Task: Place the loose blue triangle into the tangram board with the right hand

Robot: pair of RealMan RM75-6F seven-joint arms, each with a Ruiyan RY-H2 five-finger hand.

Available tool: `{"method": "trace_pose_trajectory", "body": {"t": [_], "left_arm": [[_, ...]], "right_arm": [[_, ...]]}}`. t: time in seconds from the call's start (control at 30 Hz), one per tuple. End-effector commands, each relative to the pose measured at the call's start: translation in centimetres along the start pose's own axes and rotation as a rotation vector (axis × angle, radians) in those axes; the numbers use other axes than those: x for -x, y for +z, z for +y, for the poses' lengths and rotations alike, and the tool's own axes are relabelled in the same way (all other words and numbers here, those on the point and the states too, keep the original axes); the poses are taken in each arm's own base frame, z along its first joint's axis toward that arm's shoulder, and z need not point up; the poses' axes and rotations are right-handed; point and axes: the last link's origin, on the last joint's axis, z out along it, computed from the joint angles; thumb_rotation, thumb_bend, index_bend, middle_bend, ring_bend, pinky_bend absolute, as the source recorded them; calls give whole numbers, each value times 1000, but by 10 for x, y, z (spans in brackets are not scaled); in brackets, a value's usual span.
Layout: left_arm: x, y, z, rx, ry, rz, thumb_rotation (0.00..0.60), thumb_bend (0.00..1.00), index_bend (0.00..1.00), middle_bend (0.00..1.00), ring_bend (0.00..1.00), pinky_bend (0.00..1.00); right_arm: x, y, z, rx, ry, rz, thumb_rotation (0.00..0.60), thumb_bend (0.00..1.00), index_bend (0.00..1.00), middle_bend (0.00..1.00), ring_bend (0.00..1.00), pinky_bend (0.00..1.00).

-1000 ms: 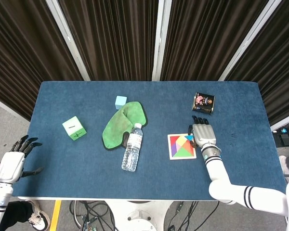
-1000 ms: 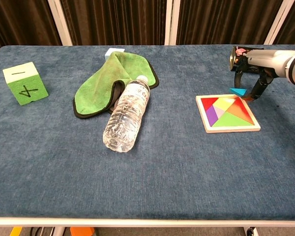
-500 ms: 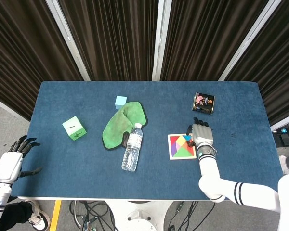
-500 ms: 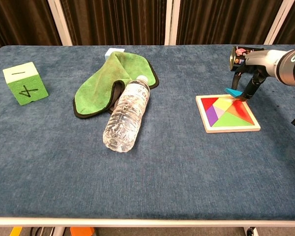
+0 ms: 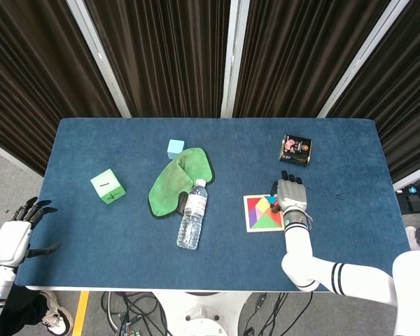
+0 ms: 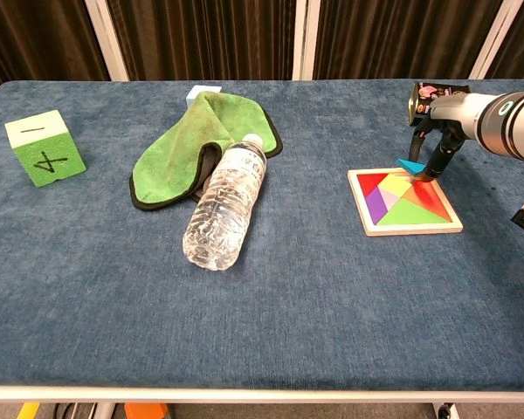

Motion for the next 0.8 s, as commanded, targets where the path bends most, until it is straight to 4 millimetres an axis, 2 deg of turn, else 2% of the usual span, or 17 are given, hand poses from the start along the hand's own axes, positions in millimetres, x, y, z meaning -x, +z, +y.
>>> {"method": "trace_pose_trajectory", "body": {"t": [0.03, 0.8], "left_arm": [[0, 0, 0, -1, 0, 1, 600, 74, 266, 155, 38, 150], [-1, 0, -2, -9, -4, 8, 600, 74, 267, 155, 38, 150]], "right_arm": [[1, 1, 1, 7, -1, -1, 600, 229, 603, 0, 0, 0], [5, 8, -1, -10, -23, 4, 600, 230, 594, 0, 0, 0]]}}
